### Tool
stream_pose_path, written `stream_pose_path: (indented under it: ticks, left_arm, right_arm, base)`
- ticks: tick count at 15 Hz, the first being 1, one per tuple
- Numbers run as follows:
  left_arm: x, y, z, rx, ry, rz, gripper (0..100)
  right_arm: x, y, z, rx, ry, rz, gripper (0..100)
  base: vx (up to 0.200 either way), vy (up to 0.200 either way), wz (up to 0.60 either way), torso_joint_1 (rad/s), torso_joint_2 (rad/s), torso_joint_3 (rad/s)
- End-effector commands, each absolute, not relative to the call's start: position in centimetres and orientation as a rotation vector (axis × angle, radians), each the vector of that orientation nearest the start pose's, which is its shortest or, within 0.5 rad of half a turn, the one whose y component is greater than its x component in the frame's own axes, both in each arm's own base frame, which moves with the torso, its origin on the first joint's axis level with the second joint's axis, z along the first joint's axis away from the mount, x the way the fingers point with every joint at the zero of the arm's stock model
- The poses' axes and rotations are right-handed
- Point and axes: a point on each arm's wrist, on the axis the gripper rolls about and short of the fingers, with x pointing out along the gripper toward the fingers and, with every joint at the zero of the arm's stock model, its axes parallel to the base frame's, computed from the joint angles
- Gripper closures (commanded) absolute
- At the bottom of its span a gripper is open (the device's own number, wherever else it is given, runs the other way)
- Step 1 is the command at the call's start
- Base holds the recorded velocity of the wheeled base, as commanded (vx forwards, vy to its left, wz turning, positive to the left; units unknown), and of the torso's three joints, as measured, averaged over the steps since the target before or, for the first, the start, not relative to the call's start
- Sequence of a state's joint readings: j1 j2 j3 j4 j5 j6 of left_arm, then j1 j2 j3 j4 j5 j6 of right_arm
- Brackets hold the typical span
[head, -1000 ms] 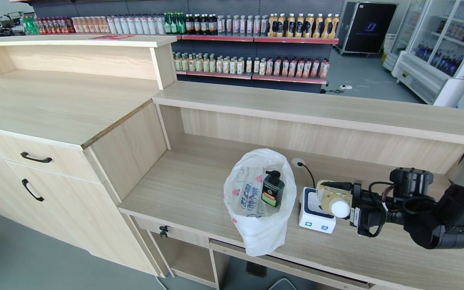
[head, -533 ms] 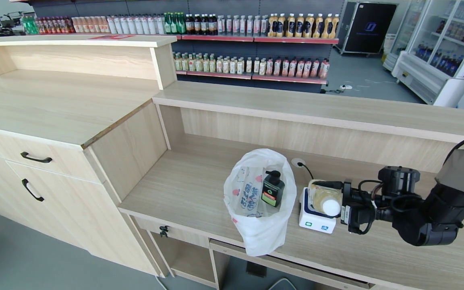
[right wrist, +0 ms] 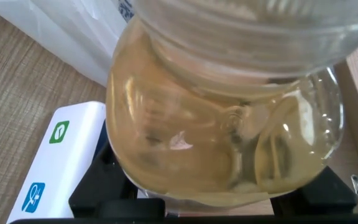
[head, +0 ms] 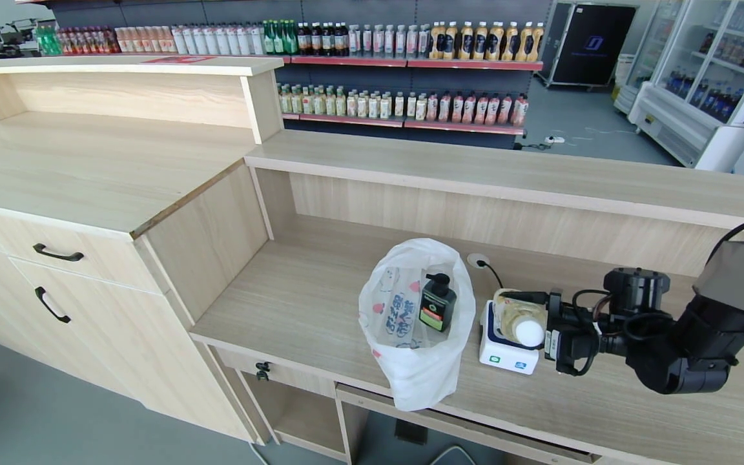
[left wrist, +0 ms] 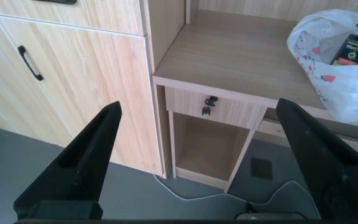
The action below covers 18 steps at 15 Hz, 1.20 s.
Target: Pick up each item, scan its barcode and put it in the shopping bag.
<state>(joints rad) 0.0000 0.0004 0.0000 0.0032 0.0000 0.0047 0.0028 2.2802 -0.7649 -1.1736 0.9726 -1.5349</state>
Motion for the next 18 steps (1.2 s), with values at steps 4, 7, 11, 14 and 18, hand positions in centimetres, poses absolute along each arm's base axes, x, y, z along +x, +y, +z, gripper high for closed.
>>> stream_pose_path:
  ticks: [4,7,11,14,18]
  left_arm:
    - [-2.3,0.0,7.5,0.005,0.003,0.0,0]
    - [-2.3,0.0,7.5,0.005,0.003,0.0,0]
    - [-2.3,0.0,7.5,0.005,0.003,0.0,0]
    - [-2.3,0.0,7.5,0.005,0.003,0.0,0]
    - [-2.3,0.0,7.5,0.005,0.003,0.0,0]
  right_arm:
    - [36.0,1.2,6.3,-1.119,-0.442,0.936,100]
    - [30.0,-1.2,15.1,-0.798,-0.276,0.8,100]
    - [21.9,-5.0,19.1,-0.527,-0.012,0.339,100]
    - [21.0,-6.4,19.1,-0.55,0.02,0.214,100]
    - [20.5,-3.8,20.0,-0.587,-0.072,0.336,100]
  base:
    - [0.0,0.0,0.0,0.0,0.0,0.0]
    - [0.0,0.0,0.0,0.0,0.0,0.0]
    - [0.0,0.0,0.0,0.0,0.0,0.0]
    - [0.0,0.0,0.0,0.0,0.0,0.0]
    - [0.0,0.0,0.45,0.004,0.0,0.005]
